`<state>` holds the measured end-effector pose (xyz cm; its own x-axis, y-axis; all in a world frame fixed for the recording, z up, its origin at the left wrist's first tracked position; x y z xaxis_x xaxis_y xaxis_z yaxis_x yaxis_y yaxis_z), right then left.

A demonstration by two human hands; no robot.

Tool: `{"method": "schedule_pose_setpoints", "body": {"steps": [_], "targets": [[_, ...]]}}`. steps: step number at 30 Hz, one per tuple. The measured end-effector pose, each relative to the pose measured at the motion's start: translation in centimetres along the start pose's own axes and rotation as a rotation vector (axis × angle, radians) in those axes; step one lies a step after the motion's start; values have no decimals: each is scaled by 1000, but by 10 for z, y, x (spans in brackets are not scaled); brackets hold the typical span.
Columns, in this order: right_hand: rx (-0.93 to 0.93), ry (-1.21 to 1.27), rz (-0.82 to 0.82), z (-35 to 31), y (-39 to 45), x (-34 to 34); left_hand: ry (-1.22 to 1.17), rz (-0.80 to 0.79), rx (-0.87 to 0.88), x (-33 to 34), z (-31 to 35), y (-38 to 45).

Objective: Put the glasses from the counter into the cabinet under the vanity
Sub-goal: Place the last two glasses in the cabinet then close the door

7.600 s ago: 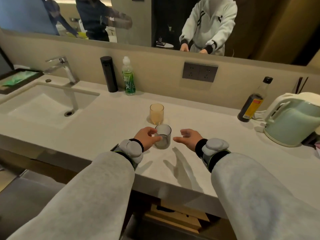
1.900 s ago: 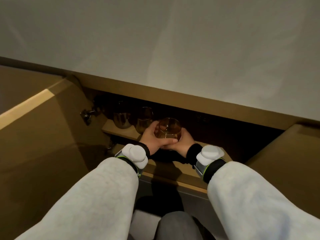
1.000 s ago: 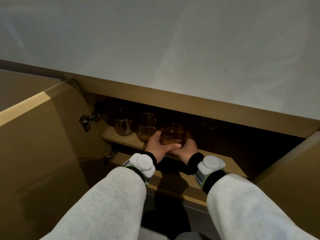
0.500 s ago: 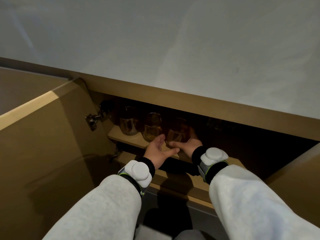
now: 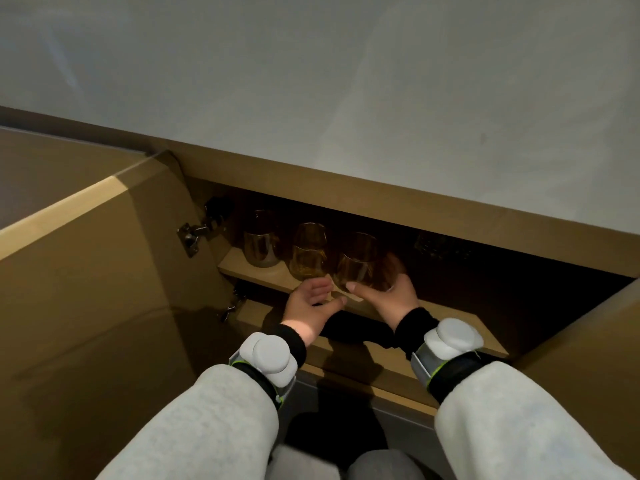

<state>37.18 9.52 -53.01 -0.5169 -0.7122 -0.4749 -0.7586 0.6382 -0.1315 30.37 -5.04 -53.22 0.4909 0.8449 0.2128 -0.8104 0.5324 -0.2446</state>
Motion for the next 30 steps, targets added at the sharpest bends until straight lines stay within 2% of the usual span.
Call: {"method": "schedule_pose_setpoints", "body": {"steps": [6, 10, 13, 15, 20, 27, 30], "targets": [[-48, 94, 140, -21, -23, -1, -95, 2, 12, -2, 30, -17], [-70, 90, 311, -47, -33, -8, -100, -16, 37, -8, 46, -29], [-97, 197, 338, -62, -42, -13, -113, -38, 78, -16, 53, -35], [-112, 245, 286, -71, -52, -12, -126, -56, 126, -23, 58, -39], [-218, 386, -15, -96, -71, 2, -199, -27, 242, -48, 71, -45], [-384, 455, -156, -149, -80, 27, -258, 84, 318, -76, 106, -61], [-457, 479, -210, -175, -83, 32, -274, 81, 383, -75, 130, -71]]}}
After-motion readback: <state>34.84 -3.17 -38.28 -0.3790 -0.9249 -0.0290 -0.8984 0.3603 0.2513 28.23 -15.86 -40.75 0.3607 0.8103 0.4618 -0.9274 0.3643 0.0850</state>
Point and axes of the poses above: each hand's wrist, its own y-axis towards the middle knuckle, its own x-axis out of the palm, z = x × y, the point moved 1 cm from there along y, towards the middle knuckle, and after that the axes turned 15 degrees about -y, right-handed, at the moved point
